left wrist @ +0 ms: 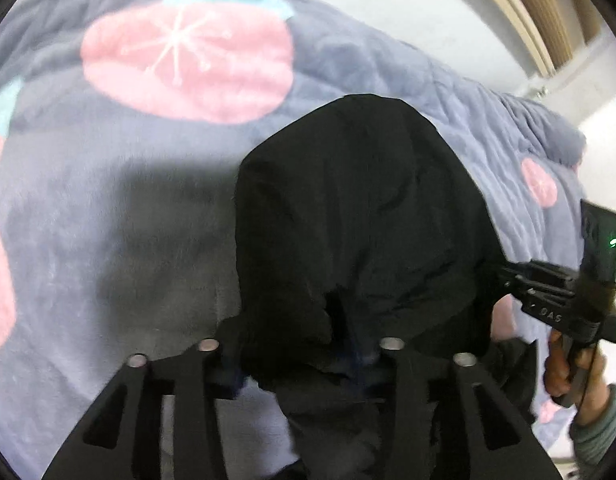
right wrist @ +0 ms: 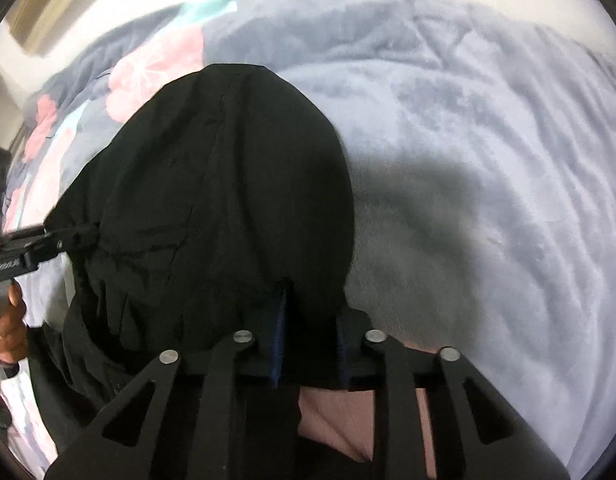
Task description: Fold large clothes
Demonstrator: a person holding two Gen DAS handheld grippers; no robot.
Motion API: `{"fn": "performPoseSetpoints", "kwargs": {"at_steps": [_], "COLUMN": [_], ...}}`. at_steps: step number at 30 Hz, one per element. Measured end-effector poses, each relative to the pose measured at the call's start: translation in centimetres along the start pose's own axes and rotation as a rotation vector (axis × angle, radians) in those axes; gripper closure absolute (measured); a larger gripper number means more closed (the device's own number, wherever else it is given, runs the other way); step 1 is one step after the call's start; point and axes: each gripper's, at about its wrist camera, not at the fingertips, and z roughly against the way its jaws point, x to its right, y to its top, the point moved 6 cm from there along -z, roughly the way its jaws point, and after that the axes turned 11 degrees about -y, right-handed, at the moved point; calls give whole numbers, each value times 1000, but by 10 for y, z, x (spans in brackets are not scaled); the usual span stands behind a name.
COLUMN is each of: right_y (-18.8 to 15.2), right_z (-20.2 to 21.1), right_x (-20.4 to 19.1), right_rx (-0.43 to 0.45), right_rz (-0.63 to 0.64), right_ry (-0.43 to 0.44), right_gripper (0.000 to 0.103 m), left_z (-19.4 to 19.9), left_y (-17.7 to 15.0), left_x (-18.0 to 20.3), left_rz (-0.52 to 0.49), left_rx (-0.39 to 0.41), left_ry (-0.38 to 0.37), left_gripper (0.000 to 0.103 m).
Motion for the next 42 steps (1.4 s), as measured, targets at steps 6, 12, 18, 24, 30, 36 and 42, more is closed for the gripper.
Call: {"fn": "performPoseSetpoints", "kwargs": {"at_steps": [6,12,18,24,30,36,42], "right_y": [16,-10,-81,-178,-261,-295,-280], "right_z": [-15,47,140,199,212,224,279], "right_x": [-2,-16,-39,-45,-23,-7,-12], "right_rx": [-47,168,408,517,408,267,341], "right_rz": [-50,147,270,271,250,164,102], "right_ry": [39,-83,-219,-323,-365,-272,-171], "right_gripper": [69,91,92,93,88,64,60], "left_z": [-18,17,91,128,142,174,216], "left_y": [2,-15,-62,-157,-262,-316,-270], "left_x": [-12,32,84,123,110,73,113], "left_rz": [126,-99,-244,-321,-294,-89,-143], "left_rx": [14,107,225,241,110,96,238], "left_ry": [-108,-6,-28,3,92,66,42], "left_gripper": [62,83,83,79,66,66,49]}}
